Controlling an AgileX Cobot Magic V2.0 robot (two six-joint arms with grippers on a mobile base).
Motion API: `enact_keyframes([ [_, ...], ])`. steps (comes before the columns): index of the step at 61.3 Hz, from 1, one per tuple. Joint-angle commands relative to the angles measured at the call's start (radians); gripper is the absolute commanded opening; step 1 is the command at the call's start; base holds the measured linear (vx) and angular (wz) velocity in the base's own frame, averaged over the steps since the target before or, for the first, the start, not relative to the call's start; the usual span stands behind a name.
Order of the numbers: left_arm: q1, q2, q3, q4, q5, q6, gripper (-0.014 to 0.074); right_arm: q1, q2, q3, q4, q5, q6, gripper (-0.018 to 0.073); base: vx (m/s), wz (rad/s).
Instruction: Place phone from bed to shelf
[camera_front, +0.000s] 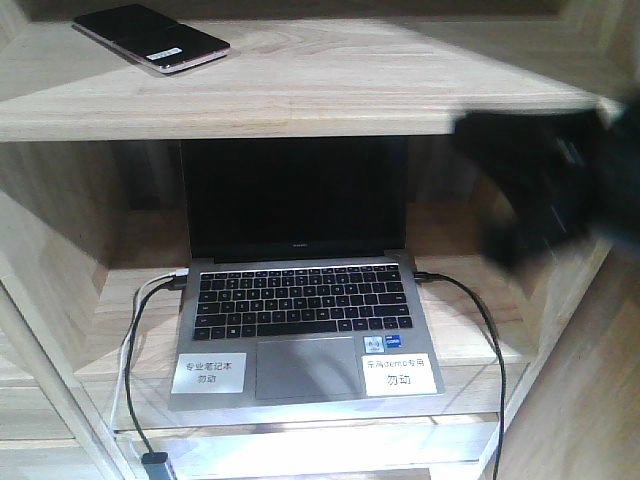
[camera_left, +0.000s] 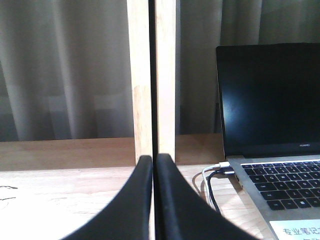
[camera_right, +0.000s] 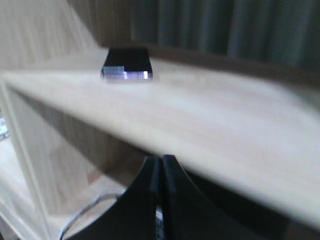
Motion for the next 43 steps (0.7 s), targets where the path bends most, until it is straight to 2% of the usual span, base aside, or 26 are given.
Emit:
enact_keyframes([
  [1,-0.005,-0.006,-0.025,-0.010,-0.071,-0.009,0.0001,-0.006,-0.096,0.086,0.013,-0.085,-0.009,-0.0005,0.00,0.00],
  [22,-0.005,-0.006,-0.025,-0.010,-0.071,-0.009,0.0001,-0.006,-0.413,0.395,0.018,-0.095,-0.006,-0.0005,0.00,0.00],
  [43,-0.005,-0.006,-0.025,-0.010,-0.071,-0.009,0.0001,-0.006,-0.593,0.561,0.018,-0.099,0.000,-0.0005,0.00,0.00],
])
